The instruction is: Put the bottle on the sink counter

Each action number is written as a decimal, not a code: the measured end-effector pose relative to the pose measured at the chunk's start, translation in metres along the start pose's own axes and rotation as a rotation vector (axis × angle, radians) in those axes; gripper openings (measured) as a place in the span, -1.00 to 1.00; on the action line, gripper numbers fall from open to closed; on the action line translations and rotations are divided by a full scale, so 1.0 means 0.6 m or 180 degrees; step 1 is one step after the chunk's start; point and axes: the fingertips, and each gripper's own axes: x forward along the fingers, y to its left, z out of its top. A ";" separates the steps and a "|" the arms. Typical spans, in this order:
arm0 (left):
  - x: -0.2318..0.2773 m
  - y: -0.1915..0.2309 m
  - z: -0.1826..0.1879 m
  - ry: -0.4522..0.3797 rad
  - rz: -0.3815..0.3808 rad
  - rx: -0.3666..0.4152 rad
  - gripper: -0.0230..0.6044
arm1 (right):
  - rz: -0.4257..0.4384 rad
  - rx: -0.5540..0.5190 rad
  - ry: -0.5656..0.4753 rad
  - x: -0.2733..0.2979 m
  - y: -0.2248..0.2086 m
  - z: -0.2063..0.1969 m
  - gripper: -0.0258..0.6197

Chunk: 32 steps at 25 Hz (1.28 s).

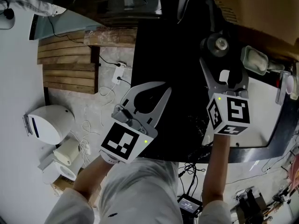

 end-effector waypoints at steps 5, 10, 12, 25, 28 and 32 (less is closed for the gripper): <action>-0.030 -0.021 -0.002 -0.0011 -0.0035 0.0033 -0.90 | -0.0043 -0.0029 -0.0029 -0.046 0.012 0.005 0.10; -0.064 -0.042 0.003 -0.0058 -0.0088 0.0074 -0.90 | -0.0183 0.0032 -0.0055 -0.092 0.024 0.012 -0.10; -0.081 -0.046 0.006 -0.0089 -0.0090 0.0080 -0.90 | -0.0201 0.0043 -0.0086 -0.108 0.037 0.016 -0.16; -0.205 -0.054 0.004 -0.0207 -0.0101 0.0200 -0.90 | -0.0383 0.0002 -0.0025 -0.218 0.126 0.025 -0.85; -0.231 -0.055 0.000 -0.0243 -0.0099 0.0172 -0.90 | -0.0421 0.0032 -0.0028 -0.248 0.144 0.027 -0.89; -0.270 -0.063 0.004 -0.0283 -0.0118 0.0183 -0.90 | -0.0433 0.0049 -0.0059 -0.288 0.173 0.035 -0.89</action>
